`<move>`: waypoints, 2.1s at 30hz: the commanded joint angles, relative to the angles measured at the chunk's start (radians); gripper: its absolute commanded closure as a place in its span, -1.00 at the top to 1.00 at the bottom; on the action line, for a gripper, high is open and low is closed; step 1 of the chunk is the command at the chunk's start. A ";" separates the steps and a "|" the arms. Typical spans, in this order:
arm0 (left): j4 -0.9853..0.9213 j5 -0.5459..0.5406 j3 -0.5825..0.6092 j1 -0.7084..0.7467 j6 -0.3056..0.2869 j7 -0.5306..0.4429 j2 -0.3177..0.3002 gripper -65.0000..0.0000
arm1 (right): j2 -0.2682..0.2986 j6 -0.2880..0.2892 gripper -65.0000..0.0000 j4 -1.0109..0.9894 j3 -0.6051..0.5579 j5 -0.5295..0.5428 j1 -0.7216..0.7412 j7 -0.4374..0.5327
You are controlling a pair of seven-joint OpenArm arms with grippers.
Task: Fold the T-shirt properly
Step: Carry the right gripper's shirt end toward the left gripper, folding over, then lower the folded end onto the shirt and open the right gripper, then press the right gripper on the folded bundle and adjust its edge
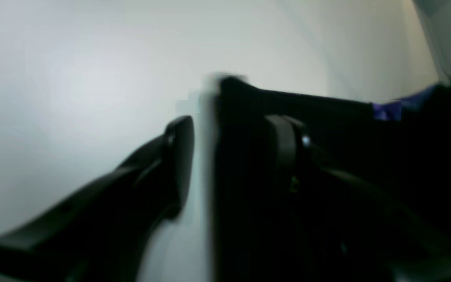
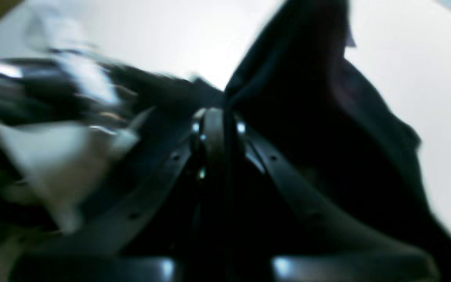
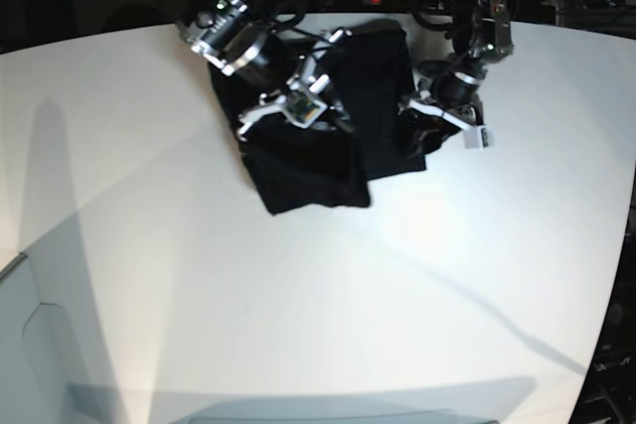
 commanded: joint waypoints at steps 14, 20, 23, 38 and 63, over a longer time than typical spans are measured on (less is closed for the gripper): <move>-0.008 0.009 -0.004 0.009 0.006 0.017 -0.011 -0.15 | -0.009 -0.001 -1.00 -0.282 -0.155 0.026 0.234 -0.041; 0.047 0.001 -0.055 0.049 0.006 0.018 -0.037 -0.15 | -0.009 -0.001 -1.00 -0.282 -0.154 0.026 0.275 -0.041; 0.124 0.006 -0.130 0.090 0.006 0.018 -0.037 -0.14 | -0.009 -0.001 -1.00 -0.285 -0.154 0.026 0.277 -0.038; 0.176 0.008 -0.294 0.150 -0.003 0.018 -0.039 -0.14 | -0.009 -0.001 -0.89 -0.438 -0.254 0.026 0.344 -0.041; 0.176 0.000 -0.345 0.149 -0.005 0.018 -0.060 -0.14 | 0.109 -0.001 -0.11 -0.023 -0.045 0.025 0.093 -0.035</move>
